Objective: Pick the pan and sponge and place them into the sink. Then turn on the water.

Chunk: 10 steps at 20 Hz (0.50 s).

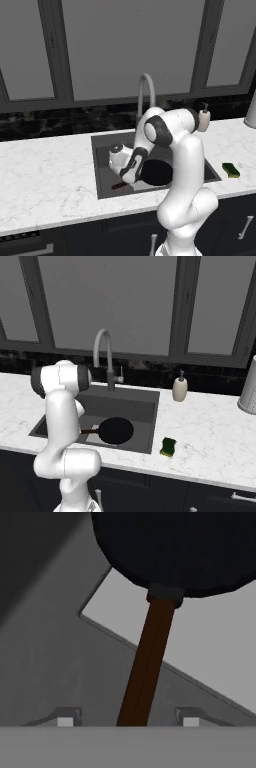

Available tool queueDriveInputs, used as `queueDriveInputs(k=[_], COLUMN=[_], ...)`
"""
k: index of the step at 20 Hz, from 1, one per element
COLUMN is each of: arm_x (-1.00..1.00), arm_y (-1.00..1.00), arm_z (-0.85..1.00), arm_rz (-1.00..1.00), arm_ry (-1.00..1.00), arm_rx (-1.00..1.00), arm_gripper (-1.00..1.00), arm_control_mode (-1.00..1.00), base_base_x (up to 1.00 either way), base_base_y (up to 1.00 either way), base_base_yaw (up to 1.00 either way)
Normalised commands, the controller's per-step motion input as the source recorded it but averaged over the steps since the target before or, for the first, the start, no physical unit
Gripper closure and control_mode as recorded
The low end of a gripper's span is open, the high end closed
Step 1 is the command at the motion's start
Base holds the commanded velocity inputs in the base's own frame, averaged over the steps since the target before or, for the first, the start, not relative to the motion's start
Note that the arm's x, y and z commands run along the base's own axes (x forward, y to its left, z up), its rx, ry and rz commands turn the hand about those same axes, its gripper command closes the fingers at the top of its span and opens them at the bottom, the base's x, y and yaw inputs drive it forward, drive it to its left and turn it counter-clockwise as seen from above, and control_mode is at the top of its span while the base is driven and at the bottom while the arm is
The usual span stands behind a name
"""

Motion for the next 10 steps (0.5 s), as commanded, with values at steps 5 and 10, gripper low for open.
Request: queueDriveInputs(k=[5, 10], arm_x=[-0.48, -0.83], arm_y=[0.0, 0.0], arm_z=[0.49, 0.92], arm_rz=[-0.03, -0.03], arm_ry=[-0.31, -0.32], arm_rx=[0.01, 0.04], arm_gripper=[-1.0, -1.0], arm_control_mode=[-1.0, -1.0], base_base_x=[0.0, 0.0], base_base_y=[0.0, 0.0], base_base_yaw=[0.0, 0.0])
